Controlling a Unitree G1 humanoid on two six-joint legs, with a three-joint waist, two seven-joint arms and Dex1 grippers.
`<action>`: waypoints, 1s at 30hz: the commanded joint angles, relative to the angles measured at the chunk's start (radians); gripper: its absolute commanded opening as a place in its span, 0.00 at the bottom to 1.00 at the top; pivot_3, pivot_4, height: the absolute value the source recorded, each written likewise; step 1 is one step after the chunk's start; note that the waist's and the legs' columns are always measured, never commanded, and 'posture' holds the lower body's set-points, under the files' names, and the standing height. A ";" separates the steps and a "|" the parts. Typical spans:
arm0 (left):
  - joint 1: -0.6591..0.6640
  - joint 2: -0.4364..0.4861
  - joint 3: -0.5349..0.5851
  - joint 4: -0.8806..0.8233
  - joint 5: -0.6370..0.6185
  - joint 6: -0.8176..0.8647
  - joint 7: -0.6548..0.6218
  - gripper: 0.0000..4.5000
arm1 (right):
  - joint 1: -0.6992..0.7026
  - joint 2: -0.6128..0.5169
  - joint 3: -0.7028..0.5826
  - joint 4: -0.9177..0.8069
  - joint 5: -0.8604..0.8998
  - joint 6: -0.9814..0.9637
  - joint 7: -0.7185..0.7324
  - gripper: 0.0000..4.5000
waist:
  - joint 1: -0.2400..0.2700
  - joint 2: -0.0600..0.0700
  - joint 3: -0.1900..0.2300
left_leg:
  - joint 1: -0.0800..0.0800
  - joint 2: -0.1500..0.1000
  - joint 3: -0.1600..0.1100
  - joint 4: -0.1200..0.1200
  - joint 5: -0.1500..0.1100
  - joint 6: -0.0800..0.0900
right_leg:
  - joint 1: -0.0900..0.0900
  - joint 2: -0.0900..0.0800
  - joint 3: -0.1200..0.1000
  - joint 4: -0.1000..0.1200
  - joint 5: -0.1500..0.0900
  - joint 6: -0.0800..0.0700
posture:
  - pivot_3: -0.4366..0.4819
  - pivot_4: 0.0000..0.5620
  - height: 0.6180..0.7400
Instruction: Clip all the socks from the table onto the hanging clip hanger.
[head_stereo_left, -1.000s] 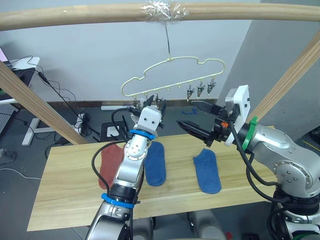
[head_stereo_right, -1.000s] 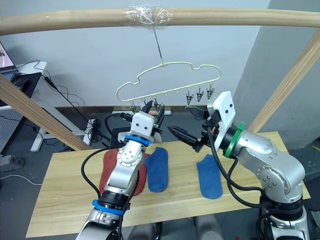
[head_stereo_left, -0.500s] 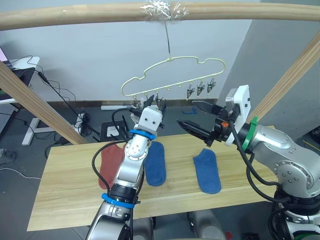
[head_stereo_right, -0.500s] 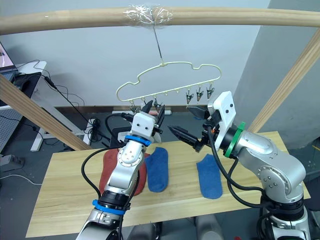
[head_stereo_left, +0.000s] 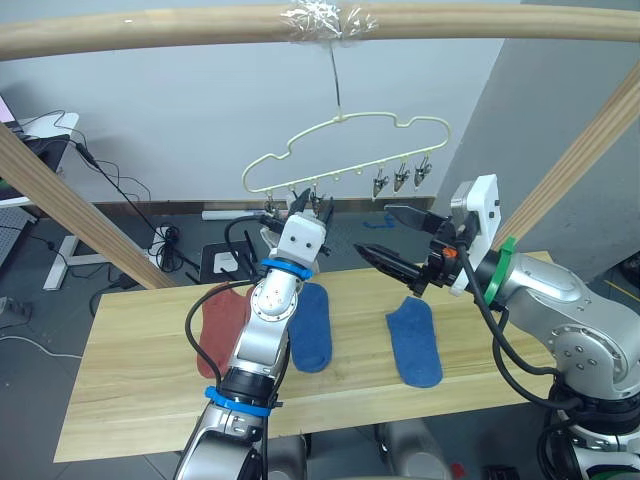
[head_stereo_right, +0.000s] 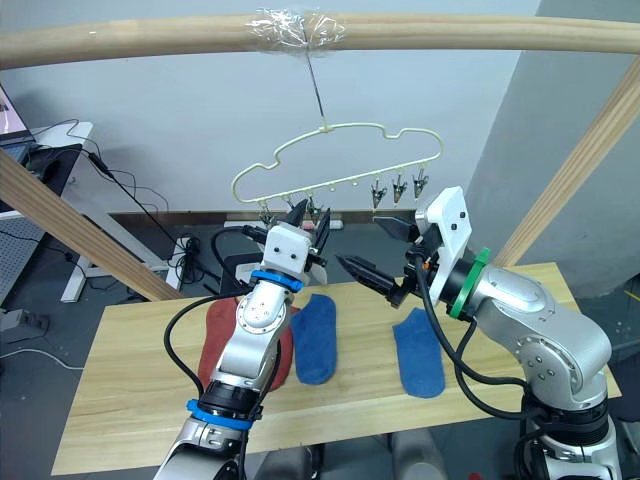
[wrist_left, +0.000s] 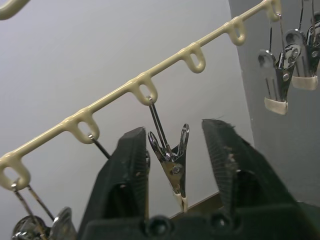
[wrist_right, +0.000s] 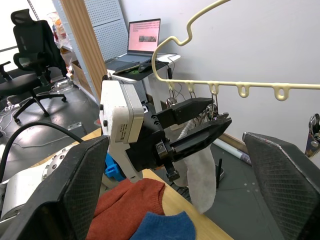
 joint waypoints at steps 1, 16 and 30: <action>-0.010 -0.006 -0.003 -0.043 -0.001 -0.023 0.002 0.16 | -0.003 -0.001 -0.001 -0.042 0.019 -0.015 -0.005 1.00 | 0.000 0.000 0.000 | 0.000 0.000 0.000 0.000 0.000 0.000 | 0.000 0.000 0.000 0.000 0.000 0.000 | 0.23 0.46 1.00; 0.012 -0.007 -0.008 -0.068 0.013 0.000 0.002 0.00 | 0.007 0.001 0.011 -0.045 0.021 -0.021 -0.013 1.00 | 0.001 0.000 0.000 | 0.000 0.000 0.000 0.000 0.000 0.000 | 0.000 0.000 0.000 0.000 0.000 0.000 | 0.24 0.44 1.00; 0.034 -0.015 -0.022 -0.096 0.037 0.010 0.016 0.37 | 0.008 0.001 0.015 -0.036 0.011 -0.028 -0.011 1.00 | 0.001 0.000 0.000 | -0.001 0.000 0.000 -0.001 0.000 0.000 | -0.001 0.000 0.000 0.000 0.000 0.000 | 0.24 0.45 1.00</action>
